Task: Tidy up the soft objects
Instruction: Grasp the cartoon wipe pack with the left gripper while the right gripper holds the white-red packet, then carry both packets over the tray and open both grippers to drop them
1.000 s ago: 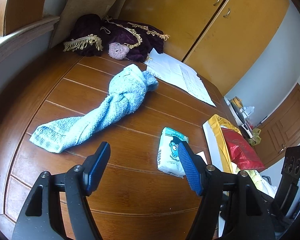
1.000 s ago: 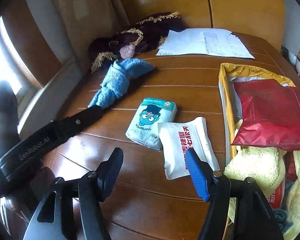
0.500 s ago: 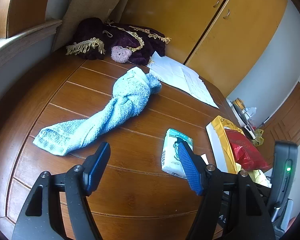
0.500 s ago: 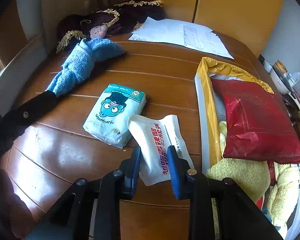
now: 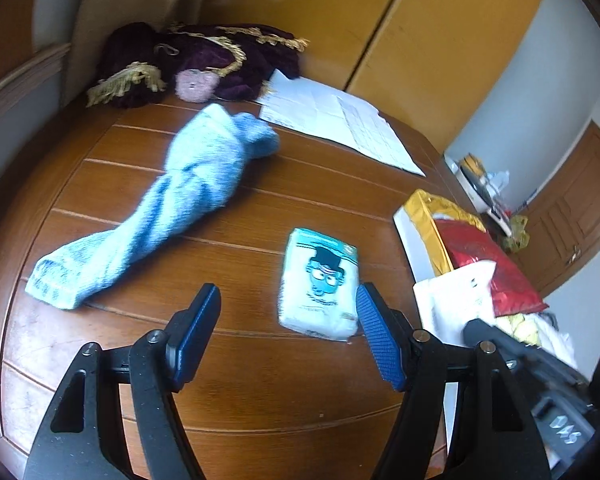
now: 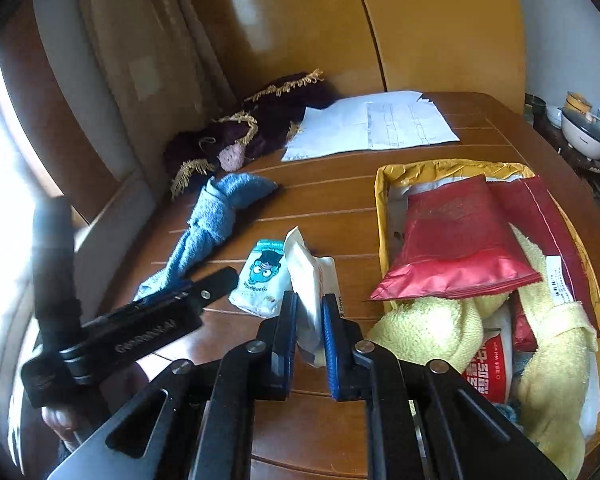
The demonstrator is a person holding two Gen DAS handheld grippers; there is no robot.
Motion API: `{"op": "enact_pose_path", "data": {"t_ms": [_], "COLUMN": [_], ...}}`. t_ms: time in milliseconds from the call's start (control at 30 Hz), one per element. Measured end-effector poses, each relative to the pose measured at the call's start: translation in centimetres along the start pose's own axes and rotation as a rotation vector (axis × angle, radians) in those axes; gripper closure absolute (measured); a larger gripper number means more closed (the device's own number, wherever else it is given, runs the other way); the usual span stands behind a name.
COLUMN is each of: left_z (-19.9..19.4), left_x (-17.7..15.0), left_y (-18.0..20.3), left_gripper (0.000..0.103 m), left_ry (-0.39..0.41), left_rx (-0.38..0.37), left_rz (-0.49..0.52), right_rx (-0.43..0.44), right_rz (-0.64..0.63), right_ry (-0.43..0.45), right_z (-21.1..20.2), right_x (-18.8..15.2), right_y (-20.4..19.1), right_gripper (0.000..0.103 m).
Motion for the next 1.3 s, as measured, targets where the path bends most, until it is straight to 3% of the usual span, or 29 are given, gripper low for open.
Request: {"op": "enact_pose_path", "data": {"t_ms": [200, 333, 467, 533, 600, 633, 833, 967, 1300], "left_z": [1.9, 3.3, 4.9, 5.1, 4.9, 4.9, 4.1, 2.4, -1.8], "left_x": [-0.3, -0.3, -0.3, -0.5, -0.5, -0.5, -1.0, -1.6, -2.1], "left_y": [3.2, 4.7, 4.5, 4.2, 3.8, 3.7, 2.8, 1.9, 2.1], "left_gripper": [0.034, 0.034, 0.034, 0.037, 0.052, 0.053, 0.061, 0.062, 0.062], "left_ry": [-0.047, -0.058, -0.073, -0.077, -0.065, -0.064, -0.063, -0.061, 0.016], "left_rx": [0.060, 0.173, 0.258, 0.256, 0.271, 0.273, 0.250, 0.147, 0.001], "left_rz": [0.108, 0.197, 0.214, 0.201, 0.193, 0.192, 0.159, 0.076, -0.007], "right_rx": [0.053, 0.063, 0.074, 0.078, 0.077, 0.080, 0.103, 0.151, 0.199], "right_rz": [0.041, 0.052, 0.053, 0.052, 0.049, 0.052, 0.053, 0.051, 0.011], "right_ry": [0.098, 0.099, 0.091, 0.090, 0.087, 0.083, 0.084, 0.095, 0.135], "right_z": [-3.0, -3.0, -2.9, -2.8, -2.6, -2.5, -2.4, -2.7, -4.4], "right_x": [0.4, 0.3, 0.0, 0.0, 0.0, -0.1, -0.1, -0.1, 0.0], "right_y": [1.0, 1.5, 1.6, 1.6, 1.5, 1.5, 1.4, 1.2, -1.0], "right_gripper": [0.091, 0.092, 0.092, 0.092, 0.092, 0.092, 0.092, 0.092, 0.092]}}
Point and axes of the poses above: each gripper's, at about its wrist camera, not at the fingertips, and z roughly the way its jaws point, y to its right, x to its top, the point moved 8 cm from there along z, roughly the way its jaws point, and after that the axes turned 7 degrees about -y, right-handed, at the moved point
